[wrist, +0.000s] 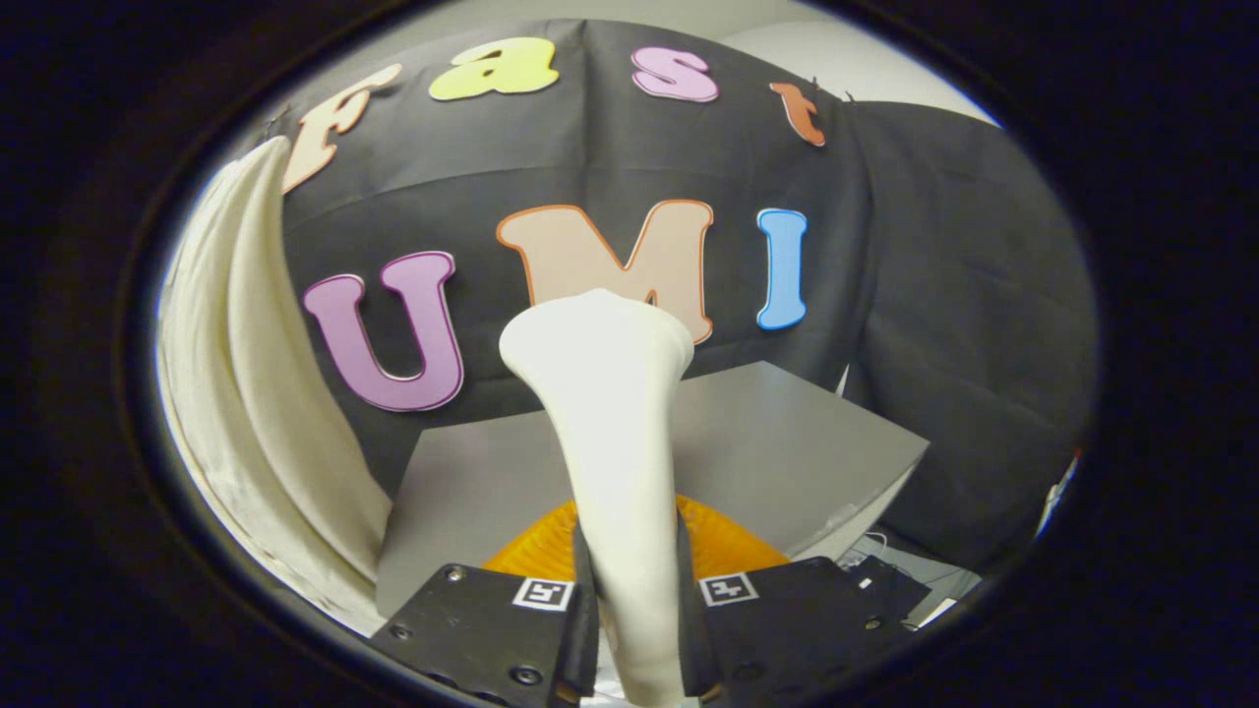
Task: Iron the clothes twice with a garment steamer, once on the left side and once on the right side.
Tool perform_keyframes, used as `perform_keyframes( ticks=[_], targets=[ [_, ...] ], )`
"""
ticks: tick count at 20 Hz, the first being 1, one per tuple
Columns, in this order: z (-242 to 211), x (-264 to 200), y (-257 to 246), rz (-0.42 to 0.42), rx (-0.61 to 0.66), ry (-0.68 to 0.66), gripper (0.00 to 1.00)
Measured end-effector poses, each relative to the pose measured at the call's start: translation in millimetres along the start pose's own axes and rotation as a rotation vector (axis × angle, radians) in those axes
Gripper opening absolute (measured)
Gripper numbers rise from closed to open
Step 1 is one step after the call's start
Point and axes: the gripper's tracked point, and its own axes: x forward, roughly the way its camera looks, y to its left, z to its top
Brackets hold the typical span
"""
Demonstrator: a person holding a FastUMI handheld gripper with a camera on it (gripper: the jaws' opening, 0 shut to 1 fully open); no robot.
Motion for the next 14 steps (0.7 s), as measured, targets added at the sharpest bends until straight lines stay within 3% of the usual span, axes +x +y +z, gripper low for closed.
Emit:
perform_keyframes(
  ticks=[8, 14],
  targets=[
    [-5.0, -153.9, 117.8, 0.131, -0.053, -0.089, 0.32],
    [-21.5, -236.4, 230.1, 0.263, -0.063, -0.134, 0.32]
  ],
)
